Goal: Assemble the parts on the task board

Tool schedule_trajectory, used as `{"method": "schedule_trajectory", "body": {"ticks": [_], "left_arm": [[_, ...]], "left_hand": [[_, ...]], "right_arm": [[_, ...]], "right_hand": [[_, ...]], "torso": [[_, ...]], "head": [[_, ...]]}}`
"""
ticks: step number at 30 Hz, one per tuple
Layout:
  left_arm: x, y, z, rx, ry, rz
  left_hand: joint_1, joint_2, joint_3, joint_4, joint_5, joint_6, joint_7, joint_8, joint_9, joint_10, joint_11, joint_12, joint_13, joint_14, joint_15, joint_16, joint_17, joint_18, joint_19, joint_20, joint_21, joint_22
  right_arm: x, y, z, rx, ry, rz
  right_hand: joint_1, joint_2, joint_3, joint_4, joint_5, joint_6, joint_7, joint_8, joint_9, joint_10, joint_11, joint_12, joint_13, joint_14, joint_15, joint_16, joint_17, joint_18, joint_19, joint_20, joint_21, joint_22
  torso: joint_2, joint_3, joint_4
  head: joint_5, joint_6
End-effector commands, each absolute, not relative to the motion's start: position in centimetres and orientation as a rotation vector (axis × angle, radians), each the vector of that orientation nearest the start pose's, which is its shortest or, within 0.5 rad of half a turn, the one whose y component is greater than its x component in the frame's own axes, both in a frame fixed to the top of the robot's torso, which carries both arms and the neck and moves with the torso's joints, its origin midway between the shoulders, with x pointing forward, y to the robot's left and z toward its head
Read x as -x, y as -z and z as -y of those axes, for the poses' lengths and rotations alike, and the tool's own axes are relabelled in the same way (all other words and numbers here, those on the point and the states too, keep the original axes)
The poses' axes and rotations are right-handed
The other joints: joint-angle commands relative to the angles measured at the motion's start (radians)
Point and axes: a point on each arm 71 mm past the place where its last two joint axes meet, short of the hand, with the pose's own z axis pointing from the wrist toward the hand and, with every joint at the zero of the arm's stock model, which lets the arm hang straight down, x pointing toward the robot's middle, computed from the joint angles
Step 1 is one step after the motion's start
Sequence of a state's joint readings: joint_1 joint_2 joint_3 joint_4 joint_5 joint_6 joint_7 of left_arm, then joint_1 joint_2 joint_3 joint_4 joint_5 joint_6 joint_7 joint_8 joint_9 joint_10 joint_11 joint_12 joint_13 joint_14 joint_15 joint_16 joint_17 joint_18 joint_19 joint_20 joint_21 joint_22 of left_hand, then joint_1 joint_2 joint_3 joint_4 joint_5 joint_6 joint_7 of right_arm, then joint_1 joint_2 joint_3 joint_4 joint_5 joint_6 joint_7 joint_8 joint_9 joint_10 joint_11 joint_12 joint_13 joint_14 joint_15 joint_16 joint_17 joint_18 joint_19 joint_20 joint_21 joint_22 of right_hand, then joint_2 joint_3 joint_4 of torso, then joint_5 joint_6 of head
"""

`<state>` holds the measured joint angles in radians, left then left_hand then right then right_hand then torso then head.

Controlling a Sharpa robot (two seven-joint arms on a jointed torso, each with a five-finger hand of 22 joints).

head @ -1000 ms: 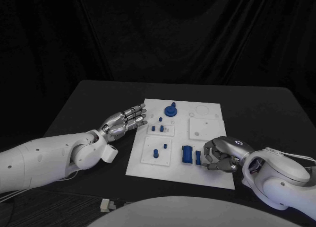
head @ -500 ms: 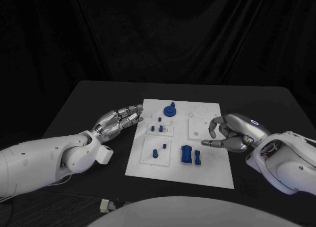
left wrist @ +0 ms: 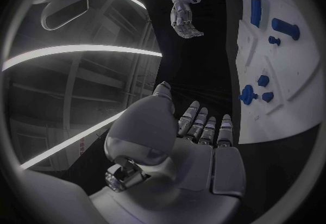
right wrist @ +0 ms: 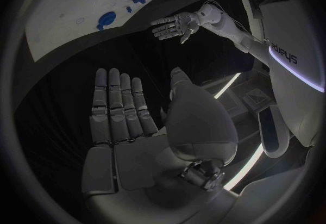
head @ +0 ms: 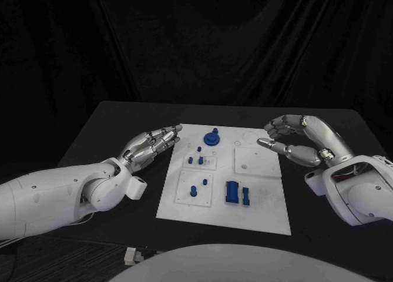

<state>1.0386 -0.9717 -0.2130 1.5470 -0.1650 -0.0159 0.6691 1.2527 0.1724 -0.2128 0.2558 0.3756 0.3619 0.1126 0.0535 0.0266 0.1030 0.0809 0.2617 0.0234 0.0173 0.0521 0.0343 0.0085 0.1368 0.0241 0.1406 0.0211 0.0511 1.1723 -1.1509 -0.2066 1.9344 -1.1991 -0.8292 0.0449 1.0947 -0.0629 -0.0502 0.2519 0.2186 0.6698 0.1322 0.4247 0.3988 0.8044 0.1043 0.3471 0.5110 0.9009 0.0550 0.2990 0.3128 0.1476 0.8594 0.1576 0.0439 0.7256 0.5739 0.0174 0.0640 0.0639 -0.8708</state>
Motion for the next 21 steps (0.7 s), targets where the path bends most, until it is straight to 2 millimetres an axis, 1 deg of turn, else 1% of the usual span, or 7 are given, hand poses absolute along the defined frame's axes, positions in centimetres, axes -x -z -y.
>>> {"method": "schedule_trajectory", "body": {"ticks": [1,2,6,7,11,12,21], "left_arm": [[-40.9,28.2,-24.7,0.986,1.722,-1.571],[-41.0,28.1,-24.6,0.988,1.713,-1.565],[-41.7,27.6,-24.0,0.999,1.665,-1.530],[-42.0,27.3,-23.7,1.006,1.641,-1.512],[-43.1,26.4,-22.8,1.032,1.563,-1.455],[-43.3,26.2,-22.5,1.040,1.542,-1.440],[-45.4,23.8,-20.3,1.139,1.343,-1.295]], "left_hand": [[-0.410,-0.056,0.070,-0.083,-0.123,-0.118,-0.037,-0.053,-0.027,-0.103,-0.081,-0.086,-0.023,-0.017,-0.052,-0.034,-0.008,-0.045,-0.024,-0.045,-0.021,-0.051],[-0.443,-0.061,0.076,-0.089,-0.133,-0.128,-0.040,-0.053,-0.027,-0.103,-0.081,-0.092,-0.023,-0.017,-0.052,-0.034,-0.008,-0.045,-0.024,-0.048,-0.021,-0.051],[-0.553,-0.076,0.095,-0.112,-0.166,-0.159,-0.113,-0.053,-0.027,-0.103,-0.081,-0.116,-0.023,-0.017,-0.052,-0.034,-0.008,-0.057,-0.024,-0.060,-0.021,-0.051],[-0.599,-0.082,0.104,-0.120,-0.180,-0.172,-0.113,-0.053,-0.027,-0.103,-0.081,-0.125,-0.023,-0.017,-0.052,-0.034,-0.008,-0.057,-0.024,-0.064,-0.021,-0.051],[-0.691,-0.095,0.121,-0.138,-0.207,-0.198,-0.113,-0.053,-0.027,-0.103,-0.081,-0.144,-0.023,-0.017,-0.052,-0.034,-0.008,-0.137,-0.024,-0.141,-0.021,-0.051],[-0.713,-0.098,0.124,-0.143,-0.214,-0.203,-0.113,-0.053,-0.027,-0.103,-0.081,-0.149,-0.023,-0.017,-0.052,-0.034,-0.008,-0.137,-0.024,-0.141,-0.021,-0.051],[-0.881,-0.172,0.213,-0.179,-0.264,-0.254,-0.113,-0.053,-0.027,-0.103,-0.081,-0.184,-0.023,-0.017,-0.052,-0.034,-0.008,-0.137,-0.024,-0.141,-0.021,-0.051]], "right_arm": [[-37.5,18.7,23.6,-0.219,-0.890,-1.415],[-37.6,18.8,23.6,-0.228,-0.895,-1.416],[-38.3,19.0,23.4,-0.280,-0.919,-1.421],[-38.5,19.1,23.2,-0.305,-0.931,-1.423],[-39.5,19.4,22.9,-0.392,-0.971,-1.424],[-39.8,19.5,22.8,-0.416,-0.982,-1.424],[-42.1,20.4,21.7,-0.662,-1.082,-1.396]], "right_hand": [[-0.358,0.063,0.050,-0.082,-0.071,-0.219,-0.043,-0.139,-0.131,-0.263,-0.034,-0.114,-0.167,-0.295,-0.055,-0.098,-0.103,-0.045,-0.281,-0.051,-0.044,-0.238],[-0.387,0.063,0.050,-0.087,-0.077,-0.237,-0.047,-0.150,-0.141,-0.285,-0.104,-0.123,-0.181,-0.319,-0.055,-0.106,-0.111,-0.045,-0.304,-0.055,-0.044,-0.257],[-0.484,0.063,0.050,-0.111,-0.097,-0.296,-0.059,-0.188,-0.176,-0.356,-0.104,-0.153,-0.226,-0.399,-0.055,-0.133,-0.139,-0.056,-0.380,-0.070,-0.044,-0.321],[-0.523,0.063,0.050,-0.120,-0.104,-0.321,-0.132,-0.203,-0.191,-0.385,-0.104,-0.166,-0.245,-0.431,-0.055,-0.143,-0.150,-0.056,-0.411,-0.075,-0.044,-0.347],[-0.604,0.063,0.050,-0.139,-0.120,-0.370,-0.132,-0.234,-0.220,-0.444,-0.104,-0.192,-0.282,-0.498,-0.055,-0.166,-0.173,-0.066,-0.475,-0.087,-0.044,-0.401],[-0.623,0.063,0.050,-0.143,-0.125,-0.382,-0.132,-0.242,-0.227,-0.458,-0.104,-0.198,-0.291,-0.513,-0.055,-0.170,-0.178,-0.066,-0.490,-0.158,-0.044,-0.414],[-0.770,0.063,0.050,-0.175,-0.219,-0.471,-0.132,-0.299,-0.281,-0.566,-0.104,-0.244,-0.360,-0.634,-0.055,-0.210,-0.220,-0.148,-0.605,-0.158,-0.044,-0.511]], "torso": [[-0.001,-0.0011,-0.0035],[-0.002,-0.0015,-0.0049],[-0.006,-0.0038,-0.0133],[-0.008,-0.0049,-0.0174],[-0.014,-0.0085,-0.0310],[-0.016,-0.0095,-0.0347],[-0.028,-0.0162,-0.0595]], "head": [[-0.005,0.016],[-0.006,0.022],[-0.014,0.057],[-0.018,0.075],[-0.032,0.132],[-0.035,0.147],[-0.059,0.252]]}}
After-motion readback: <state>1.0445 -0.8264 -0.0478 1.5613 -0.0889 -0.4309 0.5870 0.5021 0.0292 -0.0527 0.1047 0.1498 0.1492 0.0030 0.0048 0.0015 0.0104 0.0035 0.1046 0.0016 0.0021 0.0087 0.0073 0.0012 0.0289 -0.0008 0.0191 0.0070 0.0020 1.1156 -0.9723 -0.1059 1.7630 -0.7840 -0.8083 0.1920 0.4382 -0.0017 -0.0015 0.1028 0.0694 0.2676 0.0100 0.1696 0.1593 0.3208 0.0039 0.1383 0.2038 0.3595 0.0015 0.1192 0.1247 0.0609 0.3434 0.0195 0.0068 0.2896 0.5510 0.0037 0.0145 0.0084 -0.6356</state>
